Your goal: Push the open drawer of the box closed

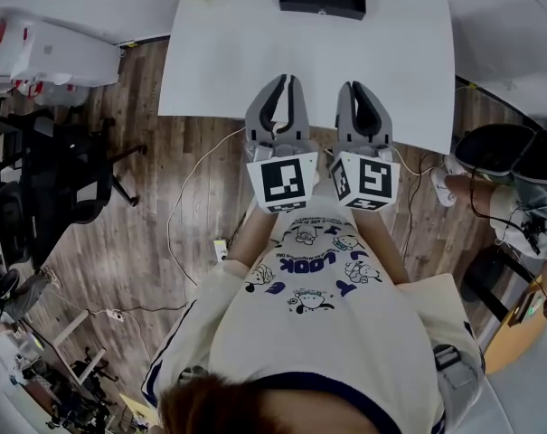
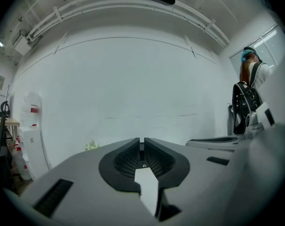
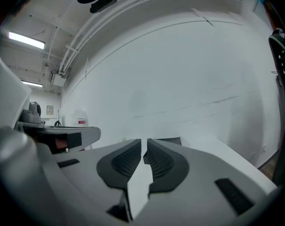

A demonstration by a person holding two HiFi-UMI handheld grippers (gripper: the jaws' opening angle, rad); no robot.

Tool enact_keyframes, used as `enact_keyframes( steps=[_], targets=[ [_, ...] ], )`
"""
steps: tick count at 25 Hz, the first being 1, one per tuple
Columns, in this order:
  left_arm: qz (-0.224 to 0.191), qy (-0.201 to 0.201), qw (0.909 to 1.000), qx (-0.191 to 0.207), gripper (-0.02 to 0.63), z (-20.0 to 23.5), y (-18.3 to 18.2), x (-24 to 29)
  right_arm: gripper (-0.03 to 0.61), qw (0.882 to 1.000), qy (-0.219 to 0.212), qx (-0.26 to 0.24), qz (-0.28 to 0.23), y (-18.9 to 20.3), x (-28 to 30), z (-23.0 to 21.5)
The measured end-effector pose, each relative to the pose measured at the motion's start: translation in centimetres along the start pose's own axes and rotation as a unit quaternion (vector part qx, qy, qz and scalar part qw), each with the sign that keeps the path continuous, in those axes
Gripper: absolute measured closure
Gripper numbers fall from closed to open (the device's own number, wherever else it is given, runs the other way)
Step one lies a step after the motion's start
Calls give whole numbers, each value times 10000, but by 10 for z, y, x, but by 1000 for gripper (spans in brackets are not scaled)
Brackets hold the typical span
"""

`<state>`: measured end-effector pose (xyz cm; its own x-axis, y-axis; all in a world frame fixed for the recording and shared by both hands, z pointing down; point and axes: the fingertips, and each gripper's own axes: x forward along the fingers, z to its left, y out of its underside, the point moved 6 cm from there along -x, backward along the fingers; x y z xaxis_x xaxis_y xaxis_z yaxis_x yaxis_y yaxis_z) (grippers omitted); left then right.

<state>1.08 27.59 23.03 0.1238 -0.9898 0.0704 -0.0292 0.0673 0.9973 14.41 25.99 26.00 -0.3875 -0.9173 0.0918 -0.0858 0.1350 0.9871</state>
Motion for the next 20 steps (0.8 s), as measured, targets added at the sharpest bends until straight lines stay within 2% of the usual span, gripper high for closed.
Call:
enact_keyframes(
  steps=[20],
  targets=[
    [147, 410, 9990, 8, 577, 56, 1, 103, 525, 9993, 240, 241, 141, -3, 111, 6]
  ],
)
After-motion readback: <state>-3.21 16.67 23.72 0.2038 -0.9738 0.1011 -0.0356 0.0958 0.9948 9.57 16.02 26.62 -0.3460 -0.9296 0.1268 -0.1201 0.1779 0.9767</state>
